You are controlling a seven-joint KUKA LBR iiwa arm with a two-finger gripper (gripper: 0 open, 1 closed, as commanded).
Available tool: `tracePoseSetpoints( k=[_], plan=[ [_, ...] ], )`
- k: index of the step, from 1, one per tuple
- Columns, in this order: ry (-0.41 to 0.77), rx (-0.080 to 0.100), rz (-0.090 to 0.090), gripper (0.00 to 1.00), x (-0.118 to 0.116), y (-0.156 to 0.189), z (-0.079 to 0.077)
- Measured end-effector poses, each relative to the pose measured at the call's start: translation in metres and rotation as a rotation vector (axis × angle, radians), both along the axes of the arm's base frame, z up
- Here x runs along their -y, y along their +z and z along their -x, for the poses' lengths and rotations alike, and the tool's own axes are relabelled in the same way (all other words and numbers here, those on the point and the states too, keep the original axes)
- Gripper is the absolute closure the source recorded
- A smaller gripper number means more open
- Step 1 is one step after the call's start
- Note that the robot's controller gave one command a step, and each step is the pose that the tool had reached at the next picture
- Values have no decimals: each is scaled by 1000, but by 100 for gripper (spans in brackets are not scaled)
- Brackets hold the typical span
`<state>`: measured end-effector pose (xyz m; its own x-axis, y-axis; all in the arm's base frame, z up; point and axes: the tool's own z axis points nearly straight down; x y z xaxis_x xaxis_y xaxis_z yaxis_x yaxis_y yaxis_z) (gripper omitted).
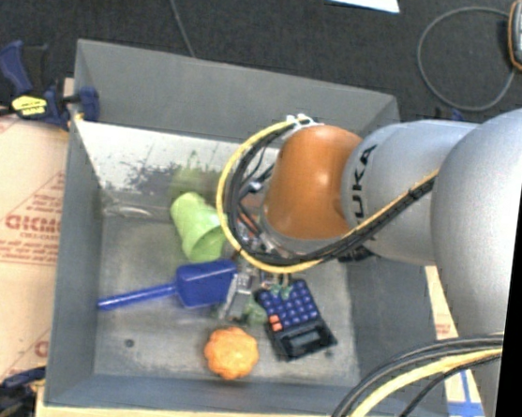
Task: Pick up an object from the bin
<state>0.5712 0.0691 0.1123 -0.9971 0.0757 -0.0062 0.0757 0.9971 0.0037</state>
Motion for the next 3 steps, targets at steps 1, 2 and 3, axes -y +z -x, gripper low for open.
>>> tracePoseSetpoints(
  k=[1,2,3],
  plan=[
    [305,10,3,100,-2,-18,17],
    [304,10,3,100,-2,-18,17],
    [283,17,3,100,-24,-17,-7]
  ],
)
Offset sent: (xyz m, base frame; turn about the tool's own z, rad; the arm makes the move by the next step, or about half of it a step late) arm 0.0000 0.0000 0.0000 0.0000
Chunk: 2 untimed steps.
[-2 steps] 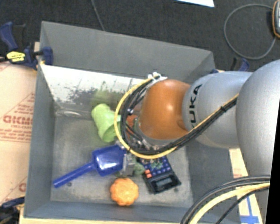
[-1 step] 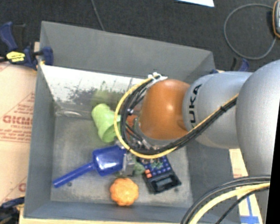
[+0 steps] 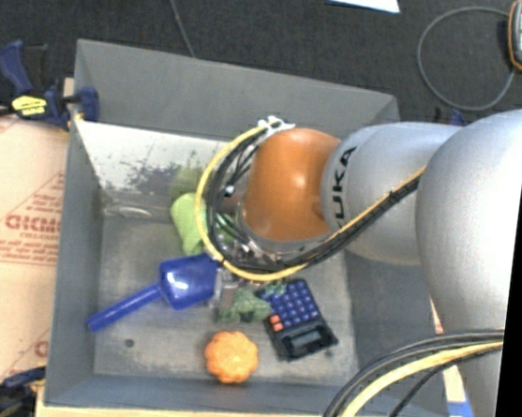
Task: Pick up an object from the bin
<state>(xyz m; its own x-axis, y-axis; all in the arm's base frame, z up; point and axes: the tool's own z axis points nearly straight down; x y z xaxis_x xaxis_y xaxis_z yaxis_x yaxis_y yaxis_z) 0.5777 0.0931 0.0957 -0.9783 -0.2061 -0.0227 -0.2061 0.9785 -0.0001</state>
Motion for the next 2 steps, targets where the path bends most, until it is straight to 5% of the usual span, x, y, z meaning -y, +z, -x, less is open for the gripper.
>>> tracePoseSetpoints(
  k=[1,2],
  plan=[
    [-5,-10,3,100,5,-2,41],
    [-23,9,-1,100,3,30,7]
  ],
)
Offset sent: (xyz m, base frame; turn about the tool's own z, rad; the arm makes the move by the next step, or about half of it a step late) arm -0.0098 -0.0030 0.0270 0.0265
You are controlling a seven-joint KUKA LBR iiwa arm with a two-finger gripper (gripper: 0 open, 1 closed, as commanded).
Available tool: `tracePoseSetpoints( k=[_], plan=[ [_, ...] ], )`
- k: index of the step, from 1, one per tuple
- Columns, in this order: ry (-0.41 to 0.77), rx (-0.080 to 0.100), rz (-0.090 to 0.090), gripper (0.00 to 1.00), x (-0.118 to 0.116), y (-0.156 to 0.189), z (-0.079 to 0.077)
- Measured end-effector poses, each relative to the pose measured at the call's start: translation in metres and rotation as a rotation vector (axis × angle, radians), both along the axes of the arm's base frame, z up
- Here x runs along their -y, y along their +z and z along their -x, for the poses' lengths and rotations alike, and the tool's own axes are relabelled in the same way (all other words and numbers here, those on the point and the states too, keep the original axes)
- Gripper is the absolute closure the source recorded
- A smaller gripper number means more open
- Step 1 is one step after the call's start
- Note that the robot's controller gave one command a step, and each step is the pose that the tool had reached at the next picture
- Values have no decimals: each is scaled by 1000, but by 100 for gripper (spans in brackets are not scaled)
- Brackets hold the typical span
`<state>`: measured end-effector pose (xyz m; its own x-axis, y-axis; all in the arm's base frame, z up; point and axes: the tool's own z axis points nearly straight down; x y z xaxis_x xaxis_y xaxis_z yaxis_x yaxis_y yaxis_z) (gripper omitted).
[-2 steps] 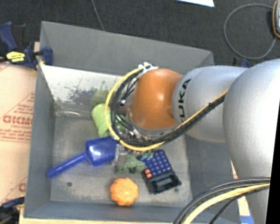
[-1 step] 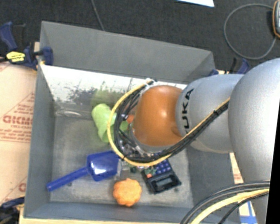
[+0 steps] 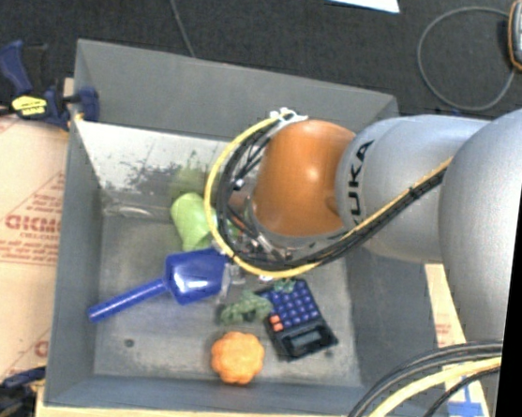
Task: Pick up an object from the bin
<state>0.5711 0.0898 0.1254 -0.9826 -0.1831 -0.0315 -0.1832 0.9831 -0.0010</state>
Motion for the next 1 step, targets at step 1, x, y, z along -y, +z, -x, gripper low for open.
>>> tracePoseSetpoints(
  k=[1],
  plan=[
    [11,-22,3,100,-7,7,56]
  ],
)
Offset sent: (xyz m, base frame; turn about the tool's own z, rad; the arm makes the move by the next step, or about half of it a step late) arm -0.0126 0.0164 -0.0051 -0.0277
